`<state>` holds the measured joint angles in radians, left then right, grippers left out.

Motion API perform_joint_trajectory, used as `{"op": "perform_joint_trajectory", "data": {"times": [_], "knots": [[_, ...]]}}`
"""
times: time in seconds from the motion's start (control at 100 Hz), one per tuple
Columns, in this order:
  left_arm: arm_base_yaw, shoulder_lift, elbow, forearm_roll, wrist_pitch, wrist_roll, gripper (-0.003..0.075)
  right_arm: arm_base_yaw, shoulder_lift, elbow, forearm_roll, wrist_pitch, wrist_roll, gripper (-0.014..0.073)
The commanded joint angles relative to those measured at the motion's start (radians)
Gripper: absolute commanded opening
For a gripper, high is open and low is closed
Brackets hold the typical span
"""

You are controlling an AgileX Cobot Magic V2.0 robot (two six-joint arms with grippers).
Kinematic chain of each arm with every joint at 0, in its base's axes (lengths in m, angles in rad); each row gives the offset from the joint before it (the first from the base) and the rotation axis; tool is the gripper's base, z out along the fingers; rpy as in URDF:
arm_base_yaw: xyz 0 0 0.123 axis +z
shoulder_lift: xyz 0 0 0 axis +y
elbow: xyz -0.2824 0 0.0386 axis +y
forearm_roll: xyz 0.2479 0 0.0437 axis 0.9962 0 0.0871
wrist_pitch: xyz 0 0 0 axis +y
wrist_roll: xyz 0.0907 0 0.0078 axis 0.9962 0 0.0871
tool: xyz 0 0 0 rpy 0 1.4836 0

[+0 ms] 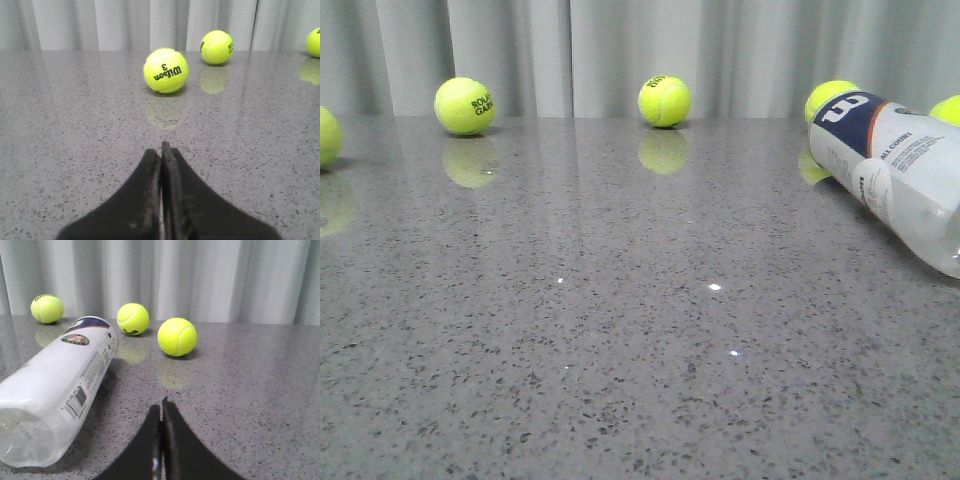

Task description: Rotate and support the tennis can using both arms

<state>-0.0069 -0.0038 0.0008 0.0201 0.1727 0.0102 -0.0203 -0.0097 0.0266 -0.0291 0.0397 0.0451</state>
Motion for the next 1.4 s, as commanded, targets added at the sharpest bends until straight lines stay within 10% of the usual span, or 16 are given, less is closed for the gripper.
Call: {"op": "perform_joint_trajectory", "data": {"times": [0.0,0.28,0.73,0.96,1.05,1.27,1.39], "knots": [[0.001,-0.036,0.044,-0.004,-0.077,-0.010,-0.0018,0.002,-0.018,0.002,-0.009,-0.079,-0.005,-0.0061],[0.001,-0.036,0.044,-0.004,-0.077,-0.010,-0.0019,0.002,-0.018,-0.017,-0.009,-0.060,-0.005,-0.0061],[0.001,-0.036,0.044,-0.004,-0.077,-0.010,-0.0019,0.002,0.150,-0.375,-0.011,0.473,-0.005,-0.0061],[0.001,-0.036,0.044,-0.004,-0.077,-0.010,-0.0018,0.002,0.369,-0.503,-0.004,0.499,-0.005,-0.0047],[0.001,-0.036,0.044,-0.004,-0.077,-0.010,-0.0019,0.002,0.451,-0.554,0.029,0.515,-0.005,0.0066],[0.001,-0.036,0.044,-0.004,-0.077,-0.010,-0.0019,0.002,0.642,-0.711,0.103,0.643,-0.005,0.0653],[0.001,-0.036,0.044,-0.004,-0.077,-0.010,-0.0019,0.002,0.749,-0.797,0.144,0.722,-0.006,0.0637]]}}
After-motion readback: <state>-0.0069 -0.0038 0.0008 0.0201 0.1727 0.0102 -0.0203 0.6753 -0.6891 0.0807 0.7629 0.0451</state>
